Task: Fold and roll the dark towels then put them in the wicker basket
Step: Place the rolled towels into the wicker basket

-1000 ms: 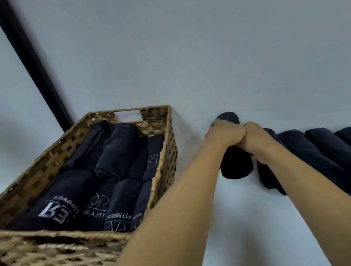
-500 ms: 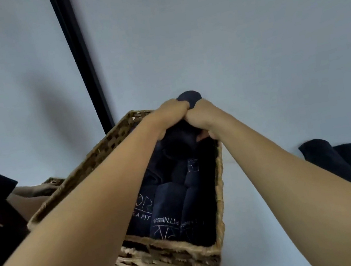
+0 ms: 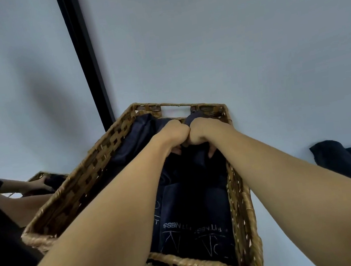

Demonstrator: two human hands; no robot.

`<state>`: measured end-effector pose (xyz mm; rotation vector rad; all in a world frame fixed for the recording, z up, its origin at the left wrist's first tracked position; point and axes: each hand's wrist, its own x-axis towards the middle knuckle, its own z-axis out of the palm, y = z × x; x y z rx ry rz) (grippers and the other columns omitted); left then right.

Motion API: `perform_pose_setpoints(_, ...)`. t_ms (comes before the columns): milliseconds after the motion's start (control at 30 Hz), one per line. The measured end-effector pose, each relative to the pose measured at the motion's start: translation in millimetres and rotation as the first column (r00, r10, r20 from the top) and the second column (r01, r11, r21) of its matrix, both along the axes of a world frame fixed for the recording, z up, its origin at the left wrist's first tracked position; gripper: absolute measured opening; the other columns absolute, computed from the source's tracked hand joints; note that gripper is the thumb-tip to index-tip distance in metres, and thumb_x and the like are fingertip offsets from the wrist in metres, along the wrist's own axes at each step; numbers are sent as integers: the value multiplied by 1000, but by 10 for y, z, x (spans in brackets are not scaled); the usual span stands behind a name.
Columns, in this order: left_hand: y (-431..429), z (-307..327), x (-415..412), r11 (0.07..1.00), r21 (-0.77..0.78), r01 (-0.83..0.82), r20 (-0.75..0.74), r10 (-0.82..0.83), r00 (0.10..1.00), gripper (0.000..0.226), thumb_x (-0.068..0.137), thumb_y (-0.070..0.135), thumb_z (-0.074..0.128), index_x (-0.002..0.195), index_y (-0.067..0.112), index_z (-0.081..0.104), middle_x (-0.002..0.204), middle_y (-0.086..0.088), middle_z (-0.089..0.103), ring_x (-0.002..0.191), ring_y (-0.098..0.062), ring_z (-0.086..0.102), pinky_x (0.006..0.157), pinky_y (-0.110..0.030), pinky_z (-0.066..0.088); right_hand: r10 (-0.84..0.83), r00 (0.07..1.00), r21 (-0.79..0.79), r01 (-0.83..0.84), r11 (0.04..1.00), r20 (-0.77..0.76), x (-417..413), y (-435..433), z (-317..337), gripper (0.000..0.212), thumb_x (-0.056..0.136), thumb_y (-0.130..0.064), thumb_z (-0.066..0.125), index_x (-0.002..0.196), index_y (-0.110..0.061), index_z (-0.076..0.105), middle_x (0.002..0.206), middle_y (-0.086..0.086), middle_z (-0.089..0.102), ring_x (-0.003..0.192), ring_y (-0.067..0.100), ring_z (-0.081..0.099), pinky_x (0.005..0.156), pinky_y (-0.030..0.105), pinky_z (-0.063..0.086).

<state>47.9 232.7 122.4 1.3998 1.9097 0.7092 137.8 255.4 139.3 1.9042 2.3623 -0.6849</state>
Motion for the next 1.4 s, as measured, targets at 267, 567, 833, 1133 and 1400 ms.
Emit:
perform_pose_setpoints(267,14,40,-53,994,-14,112,-313,-111,943,24,89,-1,49,109,-4,61,93,-22,66,57,-32,64,60,-40,59,75,991,-167,-92,982,-110,-25,7,-45,40,93,-19,64,123,3,51,102,18,56,95,41,66,73,50,58)
perform_pose_setpoints(567,-201,63,163,984,-76,161,-649,-171,741,30,95,8,48,123,1,55,122,-19,60,108,-36,60,78,-37,47,94,995,-70,-96,993,-35,132,-195,126,31,98,-7,49,127,5,53,91,15,58,99,35,62,73,35,52)
perform_pose_setpoints(833,98,641,1210,940,325,108,-176,-52,983,25,92,19,52,107,1,58,107,-16,64,82,-28,60,66,-36,51,-128,796,213,308,927,-591,1216,33,673,17,89,-4,50,96,3,64,95,18,68,82,31,70,76,41,61)
perform_pose_setpoints(1133,83,-231,2875,964,-19,264,205,-254,945,21,90,15,57,105,0,57,103,-18,62,85,-35,65,80,-45,59,-481,849,168,518,839,-217,2950,-176,-164,20,90,-6,52,71,-7,46,74,8,52,63,20,50,54,27,41)
perform_pose_setpoints(1400,127,-867,3255,967,-76,244,201,-225,953,27,88,13,52,111,3,61,108,-17,66,99,-33,64,86,-46,57,-465,885,104,462,881,10,3261,-175,-771,31,102,-18,46,124,0,58,119,16,64,98,29,61,72,31,47)
